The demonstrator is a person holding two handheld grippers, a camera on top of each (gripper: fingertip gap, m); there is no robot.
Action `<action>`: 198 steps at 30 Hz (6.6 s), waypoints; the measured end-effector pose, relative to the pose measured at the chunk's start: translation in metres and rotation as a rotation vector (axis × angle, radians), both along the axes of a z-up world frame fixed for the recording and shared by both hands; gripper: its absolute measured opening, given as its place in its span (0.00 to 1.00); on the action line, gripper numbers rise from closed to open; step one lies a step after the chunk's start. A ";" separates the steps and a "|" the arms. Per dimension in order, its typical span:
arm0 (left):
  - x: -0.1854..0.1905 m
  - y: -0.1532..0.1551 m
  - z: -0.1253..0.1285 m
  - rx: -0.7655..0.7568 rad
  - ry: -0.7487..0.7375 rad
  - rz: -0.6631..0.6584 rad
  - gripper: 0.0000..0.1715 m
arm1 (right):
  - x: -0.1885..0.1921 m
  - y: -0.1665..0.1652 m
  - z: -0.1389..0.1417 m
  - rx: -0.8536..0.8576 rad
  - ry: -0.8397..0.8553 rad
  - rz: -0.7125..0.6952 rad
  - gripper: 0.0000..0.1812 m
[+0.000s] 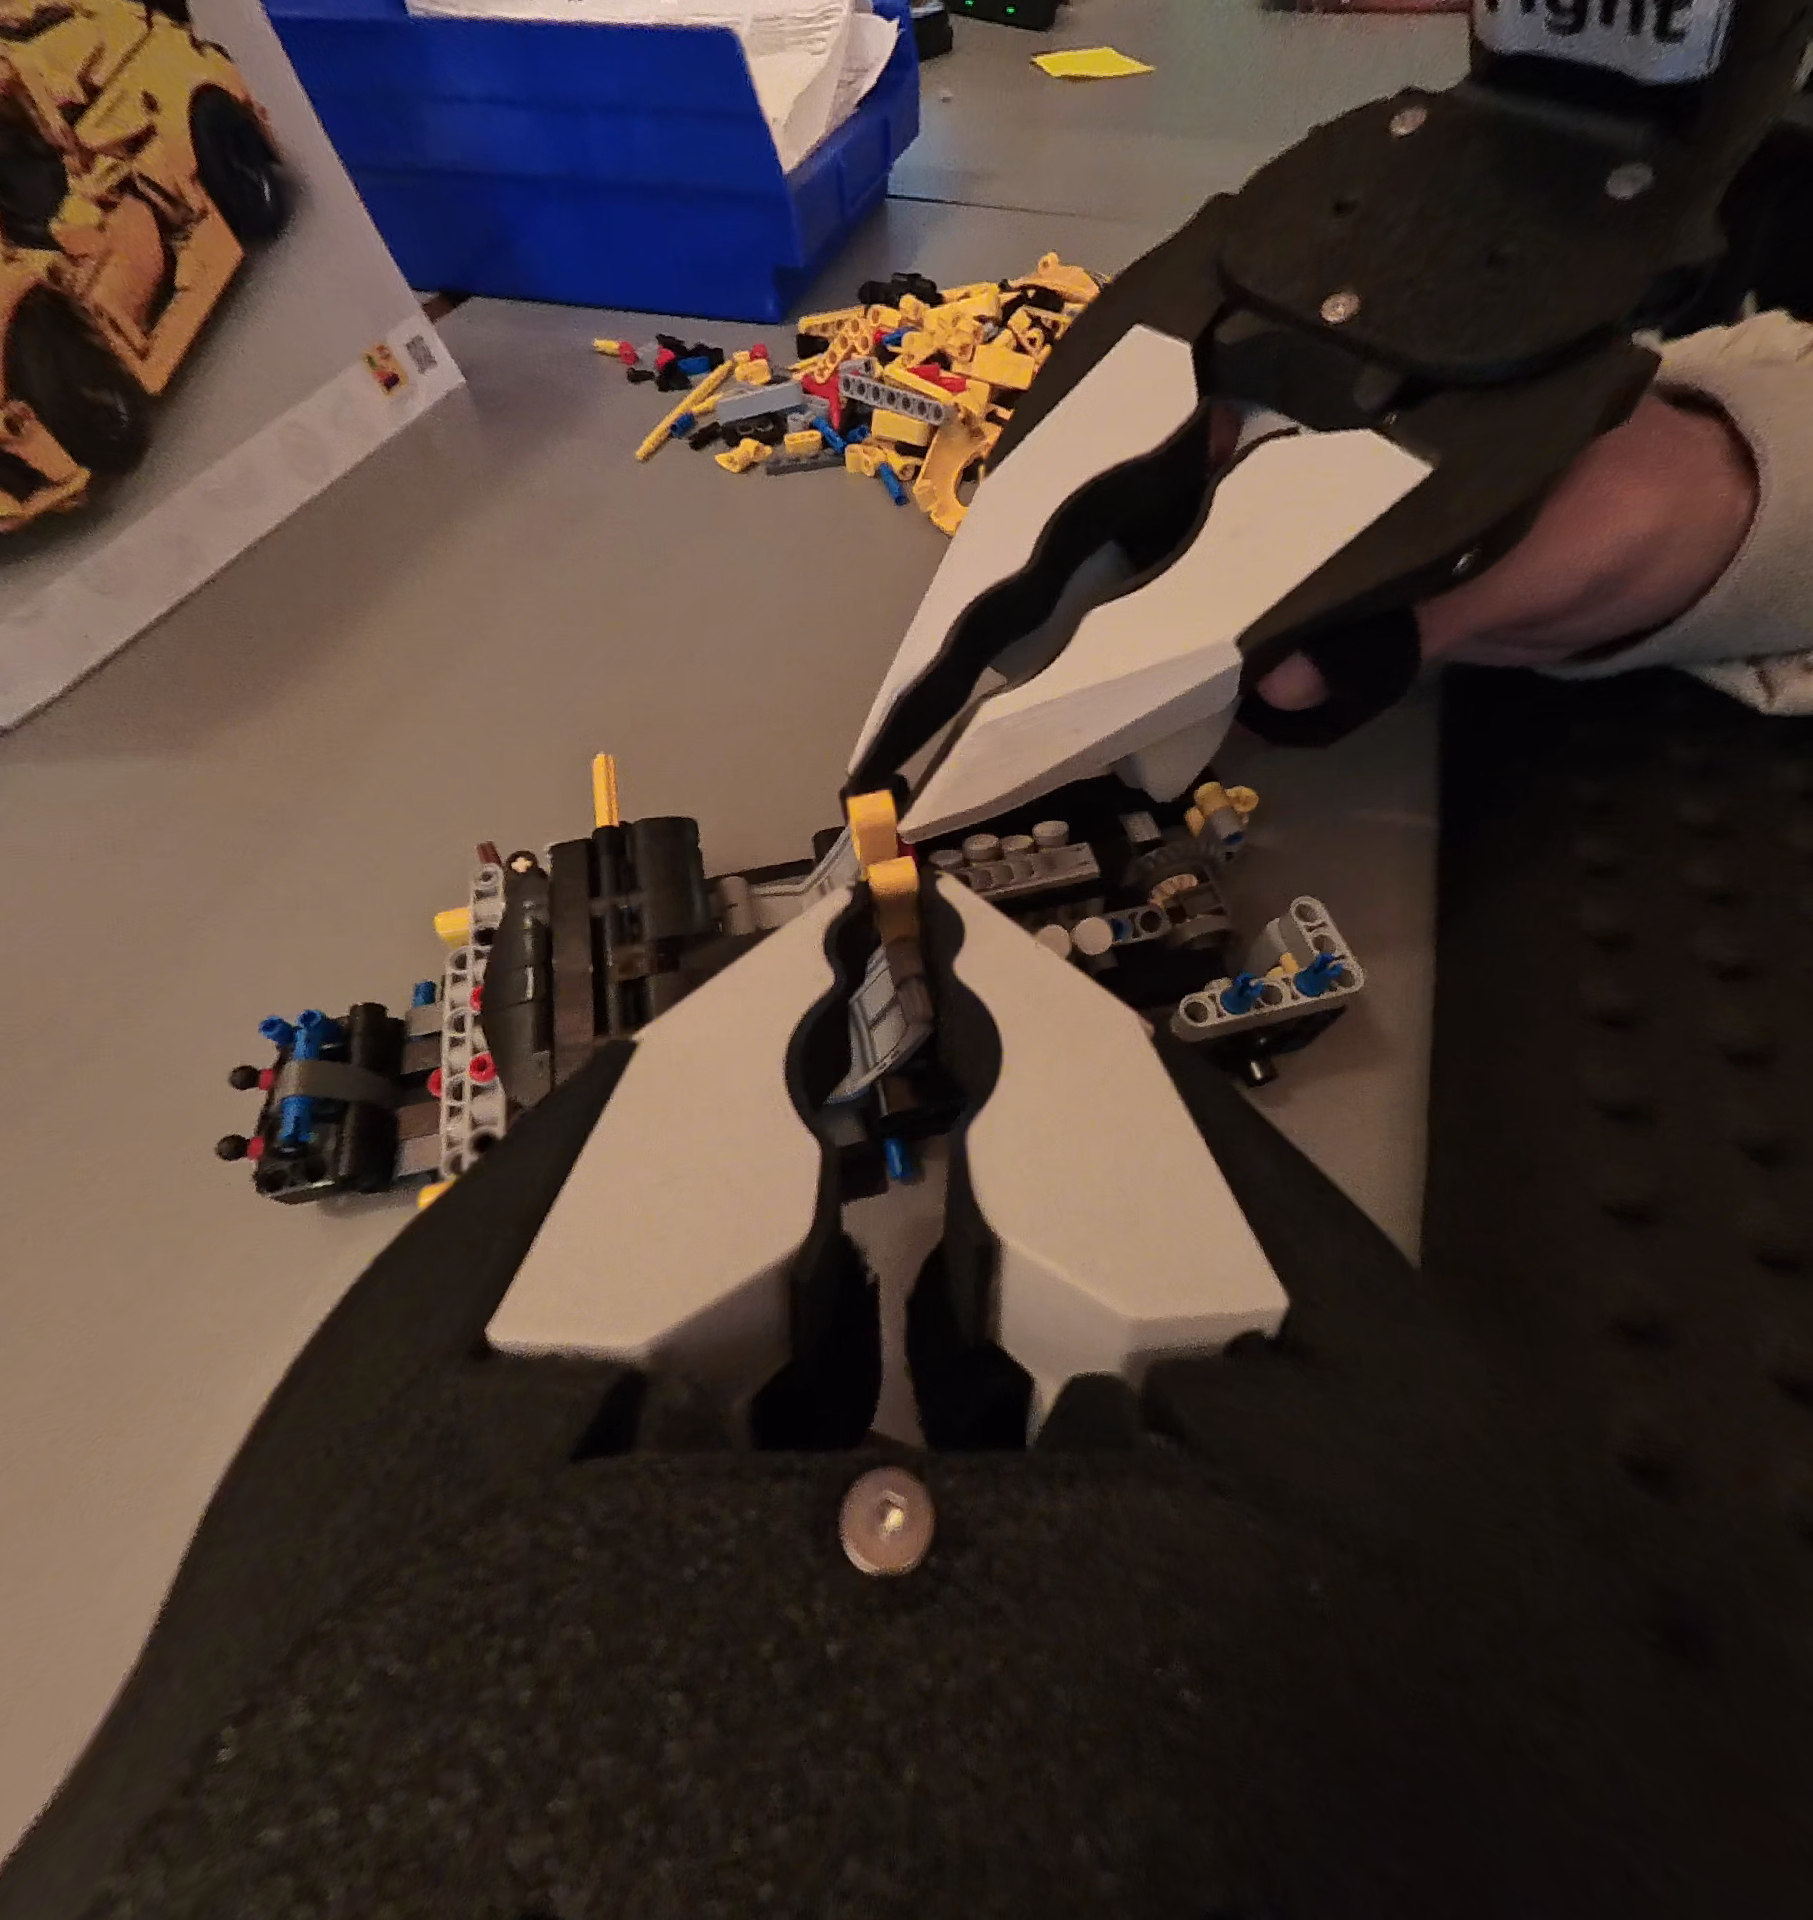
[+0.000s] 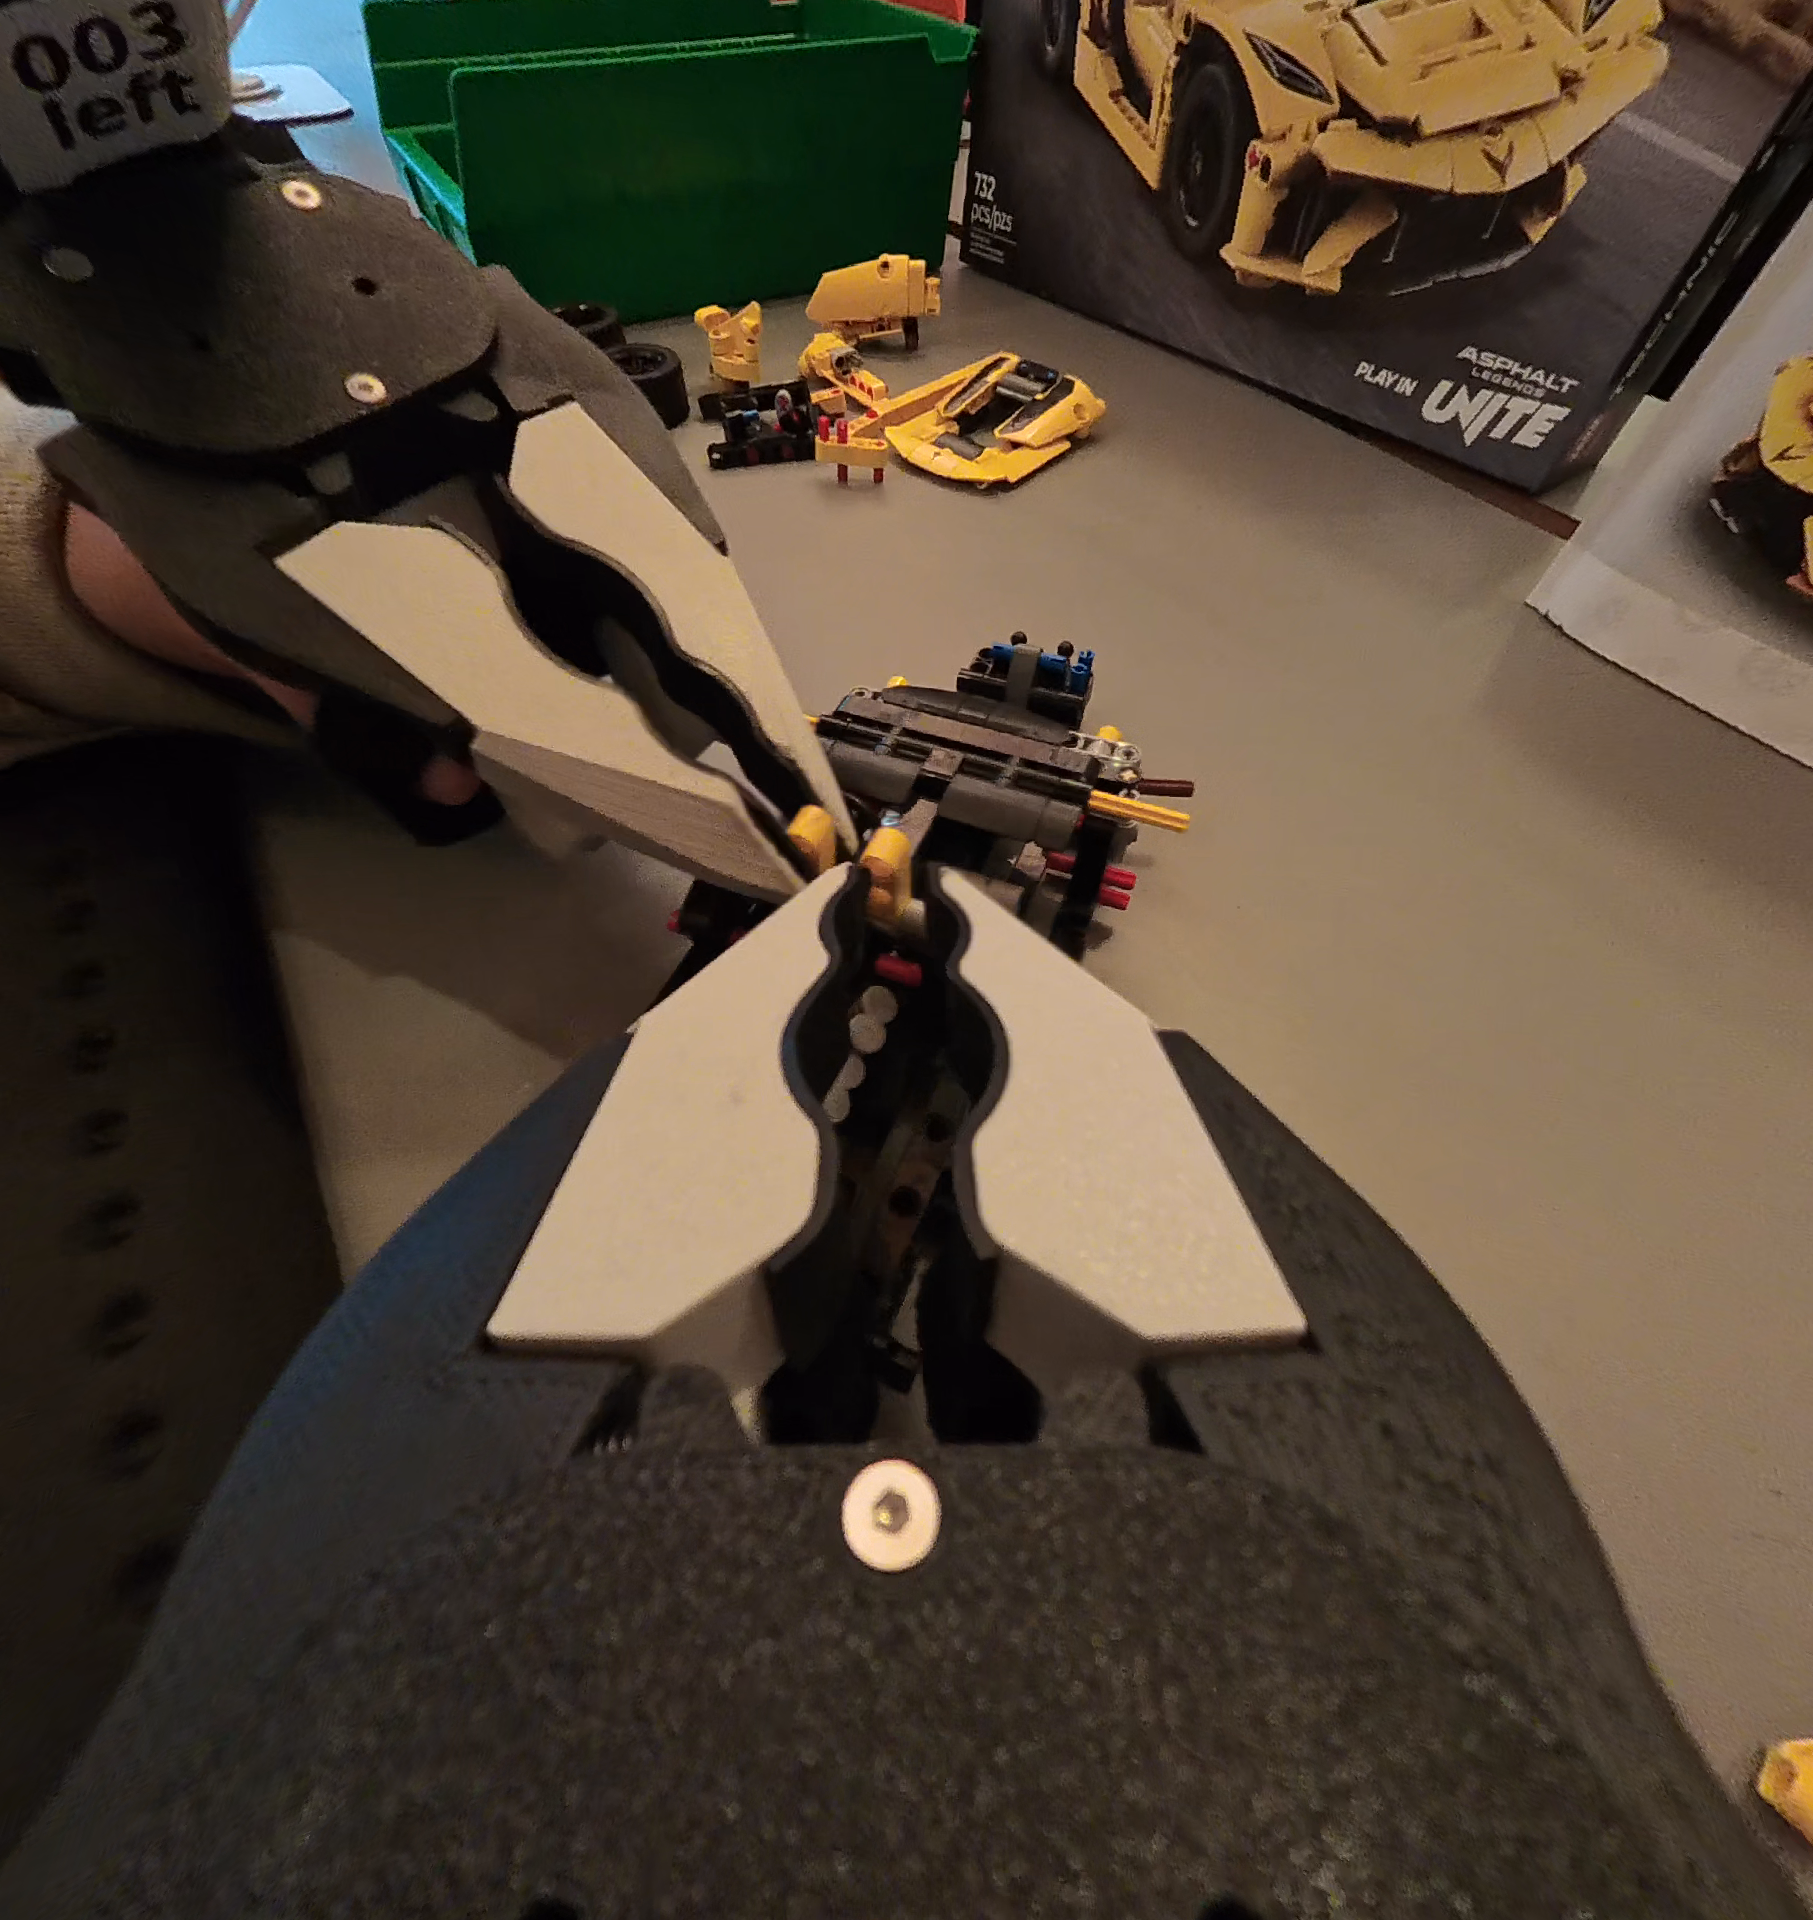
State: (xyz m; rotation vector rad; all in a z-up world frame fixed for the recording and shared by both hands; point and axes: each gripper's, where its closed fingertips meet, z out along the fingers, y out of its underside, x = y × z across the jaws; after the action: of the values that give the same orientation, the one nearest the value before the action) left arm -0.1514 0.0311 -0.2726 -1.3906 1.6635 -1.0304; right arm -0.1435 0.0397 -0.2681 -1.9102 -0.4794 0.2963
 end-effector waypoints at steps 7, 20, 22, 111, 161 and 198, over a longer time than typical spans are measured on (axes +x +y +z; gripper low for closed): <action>-0.006 0.000 0.000 -0.056 0.007 -0.043 0.05 | 0.001 -0.006 0.015 0.078 0.031 0.061 0.00; -0.021 -0.014 0.003 -0.130 -0.022 -0.278 0.05 | -0.007 -0.028 -0.006 -0.148 0.134 0.442 0.12; -0.021 -0.014 0.003 -0.130 -0.026 -0.275 0.05 | -0.006 -0.023 -0.010 -0.171 0.117 0.494 0.12; -0.038 0.004 0.012 -0.228 -0.024 -0.197 0.16 | 0.005 -0.033 -0.015 -0.254 0.179 0.511 0.14; -0.021 0.002 -0.009 -0.161 0.056 -0.116 0.12 | 0.009 -0.016 -0.013 -0.249 0.212 0.478 0.03; -0.027 0.006 0.022 -0.298 -0.069 -0.047 0.15 | 0.010 -0.015 0.000 -0.117 0.131 0.394 0.14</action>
State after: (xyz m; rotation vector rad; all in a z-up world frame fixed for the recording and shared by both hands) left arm -0.1780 0.0367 -0.2502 -1.4896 1.5440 -1.3824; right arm -0.1337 0.0245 -0.2682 -1.8843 -0.7642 0.7152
